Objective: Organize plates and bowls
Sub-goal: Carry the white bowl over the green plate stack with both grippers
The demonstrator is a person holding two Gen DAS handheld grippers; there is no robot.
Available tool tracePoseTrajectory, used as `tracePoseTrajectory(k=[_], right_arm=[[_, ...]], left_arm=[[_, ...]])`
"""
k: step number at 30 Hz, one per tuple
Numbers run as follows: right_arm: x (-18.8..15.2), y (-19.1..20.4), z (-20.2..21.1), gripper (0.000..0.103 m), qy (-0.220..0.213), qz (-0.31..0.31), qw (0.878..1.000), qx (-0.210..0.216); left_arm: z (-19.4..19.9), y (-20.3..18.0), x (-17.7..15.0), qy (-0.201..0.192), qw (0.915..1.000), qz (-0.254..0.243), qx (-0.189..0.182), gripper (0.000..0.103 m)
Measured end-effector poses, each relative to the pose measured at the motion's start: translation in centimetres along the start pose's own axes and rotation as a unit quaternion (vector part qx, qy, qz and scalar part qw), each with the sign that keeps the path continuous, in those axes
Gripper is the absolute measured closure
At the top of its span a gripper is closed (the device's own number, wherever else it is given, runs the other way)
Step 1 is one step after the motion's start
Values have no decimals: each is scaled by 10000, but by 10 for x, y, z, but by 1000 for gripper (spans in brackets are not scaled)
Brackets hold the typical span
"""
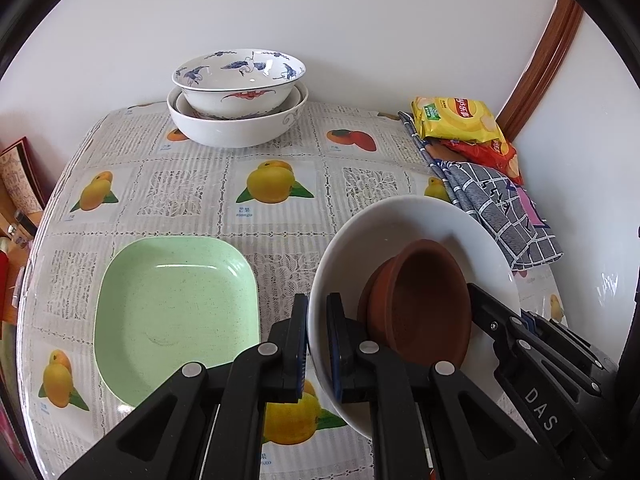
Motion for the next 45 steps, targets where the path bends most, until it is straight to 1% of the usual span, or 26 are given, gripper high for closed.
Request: tracePoseTrajectory(k=[30,45], right_arm=[[-9,58,-9,93,27,187,9998,86],[-12,81,-11,93,12,323,9993,180]], left_arm=[[11,58,-3,6,9997,259,40,93],[20,79,-6,-71,9991,407,110,93]])
Point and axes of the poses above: each gripper's, at about its wrist camera, not at the fingertips, and z roughly against the way its jaws point, y to its left, x to its top, the point moved 1 cm from there along -z, roughly the way its jaws point, and after that the axes turned 7 degrees about -y, right-handed, at the moved point
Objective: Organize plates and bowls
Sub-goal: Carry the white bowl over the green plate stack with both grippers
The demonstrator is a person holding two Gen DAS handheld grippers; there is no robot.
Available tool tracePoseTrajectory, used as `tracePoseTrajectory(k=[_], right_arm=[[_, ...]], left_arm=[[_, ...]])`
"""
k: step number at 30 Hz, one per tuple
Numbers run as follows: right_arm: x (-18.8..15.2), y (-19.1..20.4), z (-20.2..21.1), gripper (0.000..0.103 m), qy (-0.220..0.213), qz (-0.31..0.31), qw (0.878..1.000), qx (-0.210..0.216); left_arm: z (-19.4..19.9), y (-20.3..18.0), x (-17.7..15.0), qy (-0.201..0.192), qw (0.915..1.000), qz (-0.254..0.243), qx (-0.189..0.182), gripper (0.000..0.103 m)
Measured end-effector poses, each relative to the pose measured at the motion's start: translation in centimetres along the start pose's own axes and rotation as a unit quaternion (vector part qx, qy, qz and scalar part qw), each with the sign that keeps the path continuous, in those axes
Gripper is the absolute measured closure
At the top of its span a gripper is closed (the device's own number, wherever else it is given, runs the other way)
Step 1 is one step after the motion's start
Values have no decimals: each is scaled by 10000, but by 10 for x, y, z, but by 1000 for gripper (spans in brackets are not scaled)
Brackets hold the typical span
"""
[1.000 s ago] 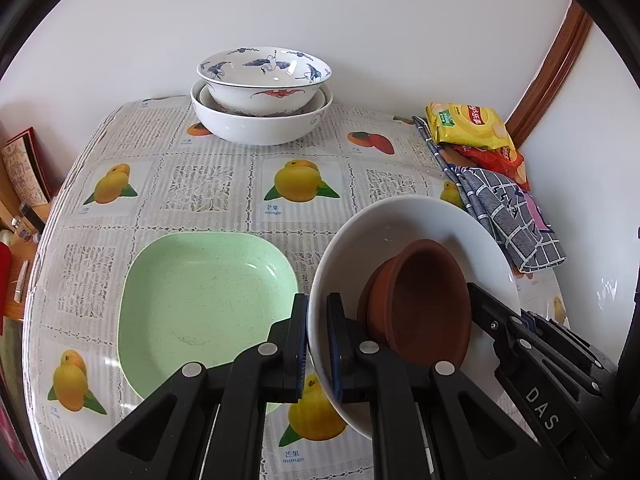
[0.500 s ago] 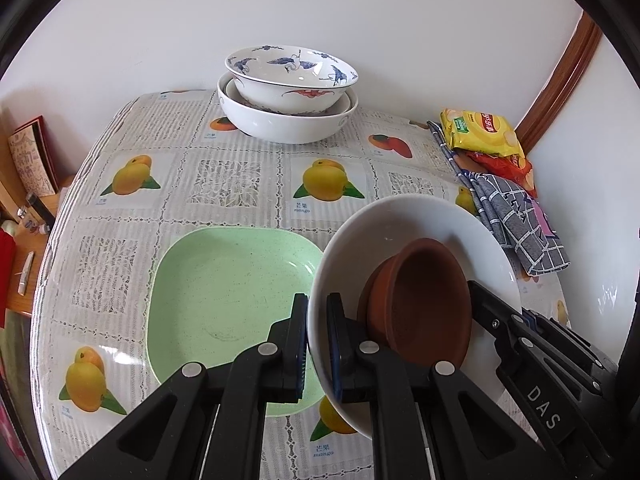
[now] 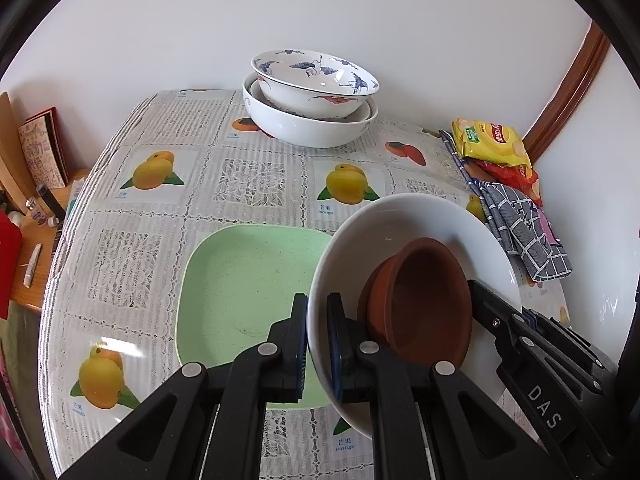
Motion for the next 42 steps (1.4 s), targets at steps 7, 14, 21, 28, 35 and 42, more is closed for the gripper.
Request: tracePoseTrajectory(k=[7,14,21,28,35,42], right_arm=[[-2,8,-5,93,69,63,9999,55],[-4,16,-12,92,129,93,9998,95],[-6,23,-20,93,199,139,9996,132],[-6,30,-27,93,255,155,9994,165],[-7,38,-36,93,318,223,9990,210],[-8,44,-45,93,377,305,9986,231]], left_arm=[[0,10,-2,15,9999,108,42,93],[-3,19,-4,45,9998,166,82,93],[-6,29,-5,75,9996,251,118,93],[-11,39,-6,106,9993,319,161,93],[-14,49,-5,125,9989,405,193,93],[-20,57,-4,172,9985,460,224,93]])
Point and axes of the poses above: each gripper's, at about its wrist camera, not at the fingertips, and z roughly against the way its jaws point, y to its left, x to its top, the point moved 1 cm from there along -z, roughly the way its jaws point, and after that the axes turned 7 degrees about -y, right-handed, at the moved point
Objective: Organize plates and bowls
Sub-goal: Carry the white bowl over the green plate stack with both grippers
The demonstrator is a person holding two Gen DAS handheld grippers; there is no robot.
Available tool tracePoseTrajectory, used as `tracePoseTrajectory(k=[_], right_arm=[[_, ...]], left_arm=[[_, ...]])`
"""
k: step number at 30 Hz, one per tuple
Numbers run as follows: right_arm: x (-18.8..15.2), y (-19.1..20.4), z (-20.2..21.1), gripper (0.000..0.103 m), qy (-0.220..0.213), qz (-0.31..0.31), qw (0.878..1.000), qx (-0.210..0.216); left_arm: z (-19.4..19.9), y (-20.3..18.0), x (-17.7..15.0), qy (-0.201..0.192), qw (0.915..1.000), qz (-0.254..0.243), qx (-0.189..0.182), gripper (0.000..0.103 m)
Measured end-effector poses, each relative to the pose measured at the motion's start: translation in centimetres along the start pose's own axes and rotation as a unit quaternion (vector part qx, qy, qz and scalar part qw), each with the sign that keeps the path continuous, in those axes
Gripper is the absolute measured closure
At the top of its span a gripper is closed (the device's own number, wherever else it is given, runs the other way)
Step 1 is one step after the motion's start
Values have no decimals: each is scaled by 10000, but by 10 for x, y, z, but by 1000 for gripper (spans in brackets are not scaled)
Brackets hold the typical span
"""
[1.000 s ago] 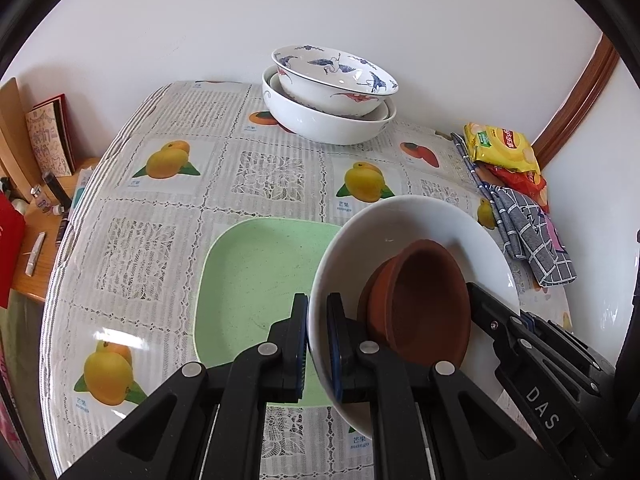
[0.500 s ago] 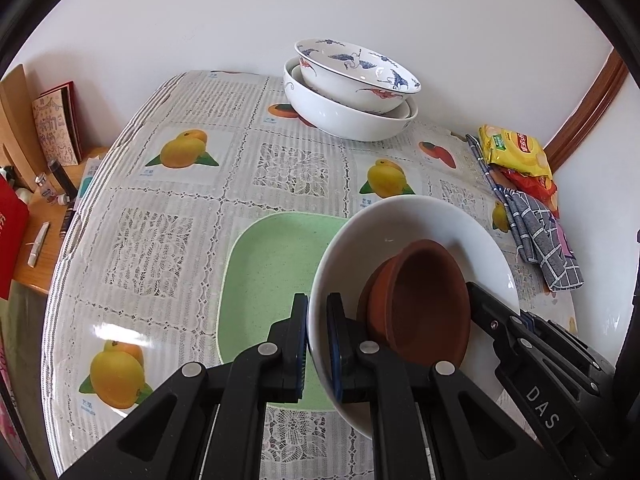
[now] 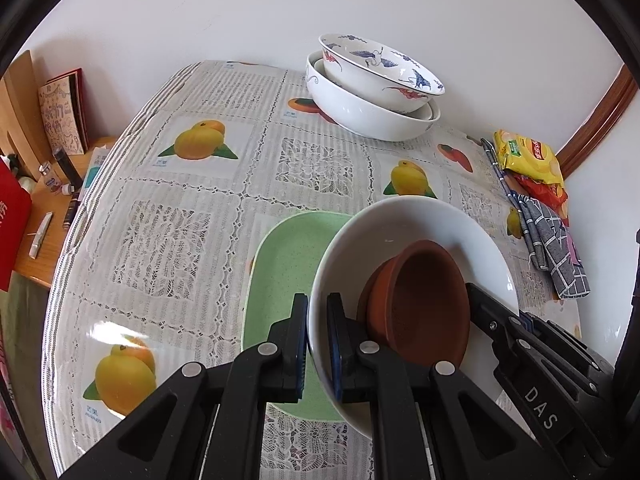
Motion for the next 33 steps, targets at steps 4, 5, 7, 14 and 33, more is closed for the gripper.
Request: tracePoseTrajectory(k=[4,5,7,14,33], right_arm=[[-1,2,-6,93,55,15,10000,5],[-1,2,-8,93,72,5,10000,14],[-2,2,-11,93,99,14,9999,20],[-4,4,-23,93,212,35,9997,61],[-2,9,-36,92,271,261,9992,132]], left_arm=[[-4,4,0,33,10000,26,25,93],[-6,5,0,46,10000,33,25,93],[-9,7,-1,77,10000,51,32,93],[-17,14,0,144,9998,123,68,93],[-27,22,4,202,9996,181,50,93]])
Point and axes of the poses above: each gripper's, at about its wrist camera, not at the fingertips, and z roughly against the way its jaws point, y to its left, x to its top, the point moved 1 cm from there along -z, roughly the way its jaws point, and after that the axes turned 7 degrees about -y, right-handed, at the moved point
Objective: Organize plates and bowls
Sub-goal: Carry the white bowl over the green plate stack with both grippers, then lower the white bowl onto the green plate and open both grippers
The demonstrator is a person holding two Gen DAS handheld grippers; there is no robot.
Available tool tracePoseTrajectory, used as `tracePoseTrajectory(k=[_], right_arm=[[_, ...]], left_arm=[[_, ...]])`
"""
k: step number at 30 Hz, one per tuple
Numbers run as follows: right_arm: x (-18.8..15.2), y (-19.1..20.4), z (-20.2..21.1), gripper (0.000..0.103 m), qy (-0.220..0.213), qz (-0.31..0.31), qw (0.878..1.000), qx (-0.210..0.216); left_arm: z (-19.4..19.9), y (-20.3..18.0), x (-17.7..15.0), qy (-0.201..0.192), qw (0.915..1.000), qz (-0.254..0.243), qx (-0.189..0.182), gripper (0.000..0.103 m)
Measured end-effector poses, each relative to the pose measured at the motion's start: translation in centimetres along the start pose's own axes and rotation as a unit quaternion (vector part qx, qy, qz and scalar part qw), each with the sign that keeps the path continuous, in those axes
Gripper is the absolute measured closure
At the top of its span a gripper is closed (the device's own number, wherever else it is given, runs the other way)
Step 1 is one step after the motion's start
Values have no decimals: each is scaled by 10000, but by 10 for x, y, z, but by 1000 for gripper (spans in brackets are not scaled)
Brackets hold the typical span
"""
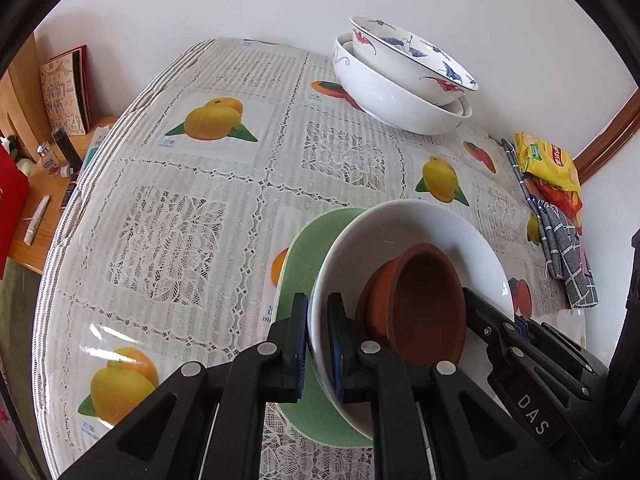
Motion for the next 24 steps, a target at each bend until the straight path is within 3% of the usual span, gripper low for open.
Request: tracePoseTrajectory(k=[9,24], right_arm=[[0,7,7,91,-114,363,9992,-139],[-8,5,34,86,-257,397,9988,-88]], left_arm=[[3,-4,-2,-86,9998,-128,152,92],[31,-2,-14,-181,9998,-77,22,85]])
Point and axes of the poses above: each gripper's, at about its wrist camera, not at the fingertips, and z roughly against the way its jaws point, y to its left, x to its top, the point moved 1 cm from there along -z, roughly the way its jaws point, and after that the axes turned 7 degrees about -y, right-handed, at the moved point
